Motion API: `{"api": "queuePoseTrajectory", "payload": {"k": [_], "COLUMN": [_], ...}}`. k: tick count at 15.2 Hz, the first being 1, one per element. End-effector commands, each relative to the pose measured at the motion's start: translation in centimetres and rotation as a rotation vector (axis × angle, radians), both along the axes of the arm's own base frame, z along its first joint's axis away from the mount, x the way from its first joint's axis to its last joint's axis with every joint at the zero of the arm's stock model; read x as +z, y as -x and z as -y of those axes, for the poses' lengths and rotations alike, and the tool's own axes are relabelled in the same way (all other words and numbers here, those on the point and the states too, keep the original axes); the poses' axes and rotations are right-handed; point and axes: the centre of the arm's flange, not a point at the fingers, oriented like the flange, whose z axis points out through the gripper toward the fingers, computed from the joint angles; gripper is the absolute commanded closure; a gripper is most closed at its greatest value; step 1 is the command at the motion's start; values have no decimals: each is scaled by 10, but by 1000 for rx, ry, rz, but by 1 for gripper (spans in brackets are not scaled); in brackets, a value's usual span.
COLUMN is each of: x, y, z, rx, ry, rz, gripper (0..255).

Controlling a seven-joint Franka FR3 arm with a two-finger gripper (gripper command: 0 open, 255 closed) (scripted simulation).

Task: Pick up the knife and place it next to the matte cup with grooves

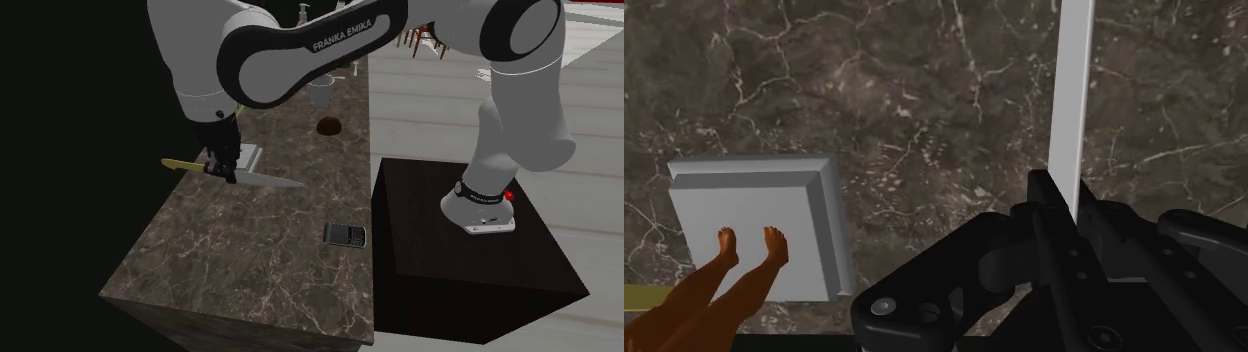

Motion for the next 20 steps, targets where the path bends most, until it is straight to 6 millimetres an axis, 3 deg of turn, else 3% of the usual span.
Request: {"api": "queuePoseTrajectory", "payload": {"k": [1,2,20], "x": [11,12,13], "y": [-1,-1,53], "z": [0,0,232], "rx": [0,0,0], "ry": [0,0,0], "rz": [-1,-1,-1], "gripper": [255,255,255]}}
